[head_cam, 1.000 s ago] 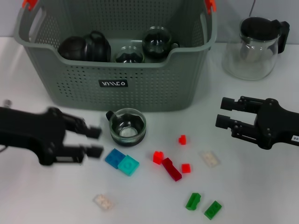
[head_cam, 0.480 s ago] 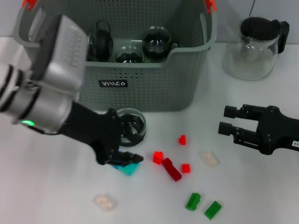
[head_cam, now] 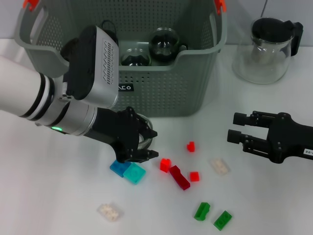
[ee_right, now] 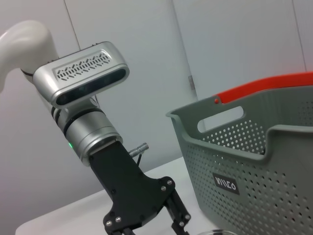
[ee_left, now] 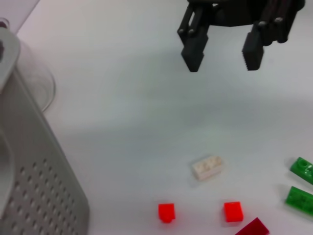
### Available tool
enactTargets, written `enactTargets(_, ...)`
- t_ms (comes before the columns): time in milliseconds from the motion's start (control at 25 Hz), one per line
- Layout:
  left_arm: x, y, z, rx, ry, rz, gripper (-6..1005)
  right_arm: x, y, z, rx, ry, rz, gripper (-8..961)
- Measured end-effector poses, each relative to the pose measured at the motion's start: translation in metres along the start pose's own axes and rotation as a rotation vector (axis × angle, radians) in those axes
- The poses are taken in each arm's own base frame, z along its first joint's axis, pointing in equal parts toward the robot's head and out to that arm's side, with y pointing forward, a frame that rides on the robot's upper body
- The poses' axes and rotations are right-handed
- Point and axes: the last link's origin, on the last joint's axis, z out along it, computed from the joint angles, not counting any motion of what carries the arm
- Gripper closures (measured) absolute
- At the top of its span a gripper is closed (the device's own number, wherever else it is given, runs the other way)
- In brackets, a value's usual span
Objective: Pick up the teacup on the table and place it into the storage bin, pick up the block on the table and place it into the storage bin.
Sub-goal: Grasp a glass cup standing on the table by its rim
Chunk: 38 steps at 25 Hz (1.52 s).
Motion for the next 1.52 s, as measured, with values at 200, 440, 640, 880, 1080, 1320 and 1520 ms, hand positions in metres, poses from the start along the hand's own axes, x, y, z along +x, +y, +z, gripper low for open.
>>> enactTargets(200,-0.004,-0.002,0.001,0.025,-0.013,-0.03,578,-0.001,0.001,0.001,-0.008,-0.003,0.002,402)
enactTargets(440,-0.015,-0.004,0.003,0.059,-0.036,-0.064,580,-0.002,0.001,0.001,-0.009,-0.007,0.002,403)
enactTargets(640,-0.027,-0.004,0.008,0.073,-0.074,-0.085,581,-0.002,0.001,0.002,-0.011,-0.009,0.001,403)
enactTargets(880,-0.034,-0.004,0.016,0.071,-0.087,-0.105,581,-0.003,0.001,0.003,-0.011,-0.011,0.001,403)
enactTargets(1080,-0.032,0.002,0.018,0.026,-0.093,-0.104,580,-0.003,0.001,0.003,-0.012,-0.012,0.007,402)
enactTargets(1320,-0.03,0.012,0.01,-0.049,-0.12,-0.135,580,-0.004,0.0,0.002,-0.011,-0.011,0.017,401)
enactTargets(1520,-0.03,0.014,0.011,-0.045,-0.125,-0.141,586,-0.005,-0.001,0.001,-0.004,-0.019,0.016,401)
